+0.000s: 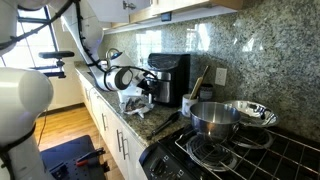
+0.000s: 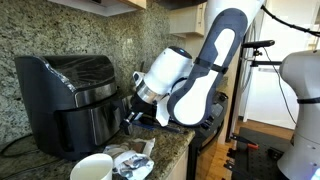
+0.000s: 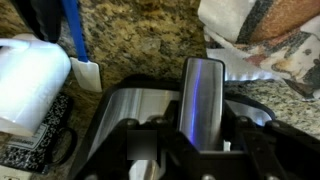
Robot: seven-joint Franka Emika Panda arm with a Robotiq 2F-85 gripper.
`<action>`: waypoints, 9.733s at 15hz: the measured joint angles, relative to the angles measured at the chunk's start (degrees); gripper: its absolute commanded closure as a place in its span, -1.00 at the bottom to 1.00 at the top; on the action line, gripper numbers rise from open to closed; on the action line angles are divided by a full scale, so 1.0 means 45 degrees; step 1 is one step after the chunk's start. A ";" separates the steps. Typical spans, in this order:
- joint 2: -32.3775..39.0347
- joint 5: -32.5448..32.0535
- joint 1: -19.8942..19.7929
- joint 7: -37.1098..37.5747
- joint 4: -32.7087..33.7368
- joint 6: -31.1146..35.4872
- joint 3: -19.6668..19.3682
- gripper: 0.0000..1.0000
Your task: Open and close the air fryer
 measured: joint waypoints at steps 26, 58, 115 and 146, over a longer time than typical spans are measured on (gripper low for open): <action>-0.0746 0.0595 0.2130 0.0628 -0.1821 0.0051 -0.1692 0.67; -0.1644 0.0566 0.2187 0.0584 -0.2976 0.0055 -0.1942 0.67; 0.1050 -0.1490 -0.5890 -0.2200 0.2444 0.0021 0.5108 -1.00; -0.0158 -0.6708 -1.9917 -0.2057 0.0797 -0.1893 1.7538 -1.00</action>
